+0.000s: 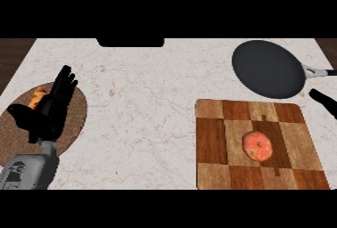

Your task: Pick the squash from the cutting board and place it in the pan

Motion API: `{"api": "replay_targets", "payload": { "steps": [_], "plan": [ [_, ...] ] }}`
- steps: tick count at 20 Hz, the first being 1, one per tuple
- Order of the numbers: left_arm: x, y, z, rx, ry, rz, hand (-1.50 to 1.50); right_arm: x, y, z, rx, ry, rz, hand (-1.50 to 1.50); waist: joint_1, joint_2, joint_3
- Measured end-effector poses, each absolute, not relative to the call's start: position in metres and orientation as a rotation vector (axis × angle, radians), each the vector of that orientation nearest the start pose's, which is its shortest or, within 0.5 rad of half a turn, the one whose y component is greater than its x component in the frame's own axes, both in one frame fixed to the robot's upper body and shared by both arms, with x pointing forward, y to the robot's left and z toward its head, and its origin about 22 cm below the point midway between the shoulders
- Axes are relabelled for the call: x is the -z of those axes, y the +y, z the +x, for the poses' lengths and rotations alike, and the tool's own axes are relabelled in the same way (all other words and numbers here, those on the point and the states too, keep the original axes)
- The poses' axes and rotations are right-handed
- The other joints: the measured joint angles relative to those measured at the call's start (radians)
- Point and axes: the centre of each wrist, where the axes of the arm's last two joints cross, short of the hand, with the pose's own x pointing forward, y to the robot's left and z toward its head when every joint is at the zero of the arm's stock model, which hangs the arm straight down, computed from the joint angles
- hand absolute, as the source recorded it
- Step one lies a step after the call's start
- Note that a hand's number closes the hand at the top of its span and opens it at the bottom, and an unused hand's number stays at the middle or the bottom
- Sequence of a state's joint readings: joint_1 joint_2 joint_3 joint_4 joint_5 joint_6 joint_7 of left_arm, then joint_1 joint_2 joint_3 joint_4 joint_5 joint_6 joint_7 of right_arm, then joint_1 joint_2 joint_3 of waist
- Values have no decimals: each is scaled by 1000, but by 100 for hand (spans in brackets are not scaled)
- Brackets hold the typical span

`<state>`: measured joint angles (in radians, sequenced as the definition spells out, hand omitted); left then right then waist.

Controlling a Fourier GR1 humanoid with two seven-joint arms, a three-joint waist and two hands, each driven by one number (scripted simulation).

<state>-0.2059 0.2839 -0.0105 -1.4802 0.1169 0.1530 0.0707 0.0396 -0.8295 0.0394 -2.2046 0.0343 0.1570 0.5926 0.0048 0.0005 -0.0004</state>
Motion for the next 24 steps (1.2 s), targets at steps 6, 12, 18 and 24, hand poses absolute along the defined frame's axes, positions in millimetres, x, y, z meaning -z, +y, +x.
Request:
{"api": "replay_targets", "payload": {
  "steps": [6, 12, 18, 24],
  "plan": [
    [-49, 274, 295, 41, -1615, 203, 0, -177, -283, 201, -825, -1308, -662, -150, -4, 0, 0],
    [-46, 275, 299, 47, -1617, 200, 0, -155, -292, 217, -848, -1223, -658, -150, -5, 0, 0],
    [-49, 276, 297, 48, -1617, 205, 0, -139, -290, 227, -900, -1190, -599, -150, -4, 0, 0],
    [-44, 272, 293, 47, -1619, 209, 0, -120, -278, 234, -951, -1164, -590, -150, -5, 0, 0]
  ]
}}
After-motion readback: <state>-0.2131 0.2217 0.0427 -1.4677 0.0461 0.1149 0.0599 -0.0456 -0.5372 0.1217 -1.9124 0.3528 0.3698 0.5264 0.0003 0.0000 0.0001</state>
